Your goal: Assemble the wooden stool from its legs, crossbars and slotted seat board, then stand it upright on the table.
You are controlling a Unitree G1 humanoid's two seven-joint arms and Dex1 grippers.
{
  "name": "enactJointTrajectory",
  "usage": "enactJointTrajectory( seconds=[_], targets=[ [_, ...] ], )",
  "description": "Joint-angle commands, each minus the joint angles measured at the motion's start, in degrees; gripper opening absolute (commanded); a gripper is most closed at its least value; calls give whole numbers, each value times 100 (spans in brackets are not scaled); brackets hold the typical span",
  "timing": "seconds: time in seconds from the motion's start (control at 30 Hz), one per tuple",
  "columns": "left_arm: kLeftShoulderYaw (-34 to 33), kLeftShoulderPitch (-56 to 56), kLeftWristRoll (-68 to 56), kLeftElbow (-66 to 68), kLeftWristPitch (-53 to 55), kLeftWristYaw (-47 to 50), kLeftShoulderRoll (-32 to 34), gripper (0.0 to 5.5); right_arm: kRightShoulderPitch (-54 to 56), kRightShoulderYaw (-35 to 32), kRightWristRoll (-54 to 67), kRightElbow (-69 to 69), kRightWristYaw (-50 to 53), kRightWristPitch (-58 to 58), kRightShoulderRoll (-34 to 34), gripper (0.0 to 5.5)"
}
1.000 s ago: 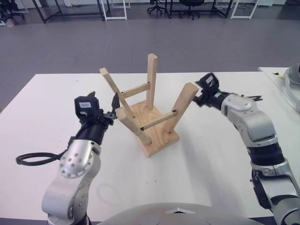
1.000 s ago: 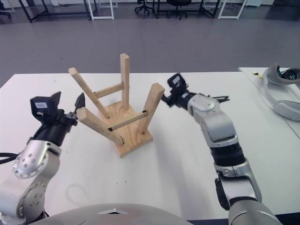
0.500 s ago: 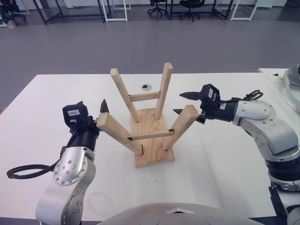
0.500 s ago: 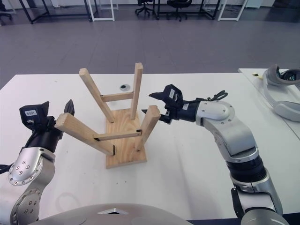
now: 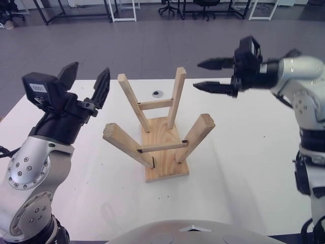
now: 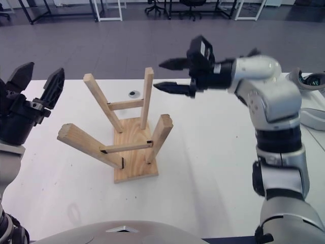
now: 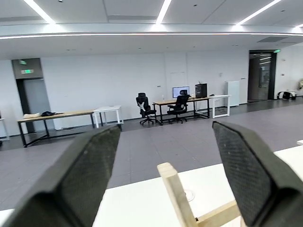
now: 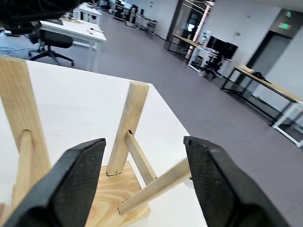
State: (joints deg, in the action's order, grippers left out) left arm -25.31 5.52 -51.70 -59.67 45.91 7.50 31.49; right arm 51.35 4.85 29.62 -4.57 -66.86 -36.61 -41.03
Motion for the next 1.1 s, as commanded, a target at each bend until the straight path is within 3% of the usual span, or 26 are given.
enactJointTrajectory(
  seconds=[0.03,0.1,0.2,0.3,0.37,0.47,0.6,0.7,0.97,1.1],
  targets=[
    [747,184,29,72,217,-436,457,357,2284,1899,-598,1562,-2282,1014,-49,309],
    [1220,336,193,42,209,-462,480,357,2762,2902,-898,2173,-2564,1810,-45,309],
    [1769,710,445,36,300,-361,462,357,3003,3551,-952,2863,-2564,2467,72,309],
    [2204,1448,-91,-9,442,-15,344,357,2789,3212,-1132,3319,-2550,2678,264,309],
    [2367,2037,-614,-32,657,-277,1031,357,2206,2933,-1223,3239,-2467,2608,182,309],
    [2183,2853,-1639,256,1142,-1407,2199,357,1331,2550,-1237,2694,-2117,2246,179,309],
    [2529,3394,-2276,1133,1617,-3070,2829,357,629,2298,-1217,2014,-1653,1758,562,309],
    [2515,3245,-2653,1527,1583,-3387,2666,357,252,2158,-1243,1618,-1318,1494,724,309],
    [4387,3135,-347,1500,1801,-3471,2362,357,-542,1809,-1348,743,-717,821,618,309],
    [4355,3021,-210,1378,1824,-3617,2203,357,-1006,1461,-1399,544,-113,561,580,309]
  ],
)
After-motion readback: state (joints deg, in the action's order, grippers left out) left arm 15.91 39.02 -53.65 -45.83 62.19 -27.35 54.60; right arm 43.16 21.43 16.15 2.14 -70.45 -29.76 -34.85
